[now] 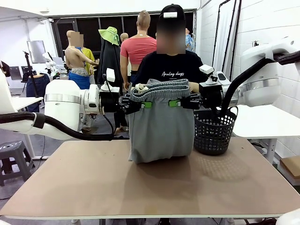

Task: Fold the training pants.
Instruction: Release the ends of the Training pants and then grab the overlapped ends.

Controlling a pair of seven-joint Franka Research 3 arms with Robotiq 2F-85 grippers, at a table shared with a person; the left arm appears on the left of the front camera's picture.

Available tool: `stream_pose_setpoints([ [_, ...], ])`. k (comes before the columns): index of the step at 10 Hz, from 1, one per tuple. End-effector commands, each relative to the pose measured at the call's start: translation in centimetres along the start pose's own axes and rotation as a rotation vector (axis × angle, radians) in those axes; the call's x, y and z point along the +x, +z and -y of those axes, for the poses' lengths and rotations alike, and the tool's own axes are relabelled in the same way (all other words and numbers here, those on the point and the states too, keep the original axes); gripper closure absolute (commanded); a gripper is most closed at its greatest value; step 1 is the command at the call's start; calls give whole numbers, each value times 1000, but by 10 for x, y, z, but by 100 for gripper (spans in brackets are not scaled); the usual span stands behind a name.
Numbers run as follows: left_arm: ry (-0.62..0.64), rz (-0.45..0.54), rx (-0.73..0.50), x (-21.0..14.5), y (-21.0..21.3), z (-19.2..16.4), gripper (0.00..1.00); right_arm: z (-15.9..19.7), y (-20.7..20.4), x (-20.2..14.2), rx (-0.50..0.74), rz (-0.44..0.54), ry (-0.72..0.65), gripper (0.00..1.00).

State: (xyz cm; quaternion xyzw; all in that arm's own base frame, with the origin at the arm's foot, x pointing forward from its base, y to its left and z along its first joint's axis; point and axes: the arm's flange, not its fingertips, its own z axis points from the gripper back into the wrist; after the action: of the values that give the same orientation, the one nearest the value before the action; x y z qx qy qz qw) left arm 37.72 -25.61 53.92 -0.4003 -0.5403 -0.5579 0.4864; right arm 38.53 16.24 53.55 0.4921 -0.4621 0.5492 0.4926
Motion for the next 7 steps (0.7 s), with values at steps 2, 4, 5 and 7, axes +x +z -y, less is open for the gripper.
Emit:
stream_pose_setpoints([
  [2, -15, 35, 11, 0, 1, 3, 100, 0, -2, 2, 0, 23, -2, 100],
  [4, -15, 35, 11, 0, 1, 3, 100, 0, -2, 2, 0, 23, -2, 100],
  [5, -15, 35, 11, 0, 1, 3, 100, 0, -2, 2, 0, 23, -2, 100],
  [7, -15, 35, 11, 0, 1, 3, 100, 0, -2, 2, 0, 23, -2, 100],
])
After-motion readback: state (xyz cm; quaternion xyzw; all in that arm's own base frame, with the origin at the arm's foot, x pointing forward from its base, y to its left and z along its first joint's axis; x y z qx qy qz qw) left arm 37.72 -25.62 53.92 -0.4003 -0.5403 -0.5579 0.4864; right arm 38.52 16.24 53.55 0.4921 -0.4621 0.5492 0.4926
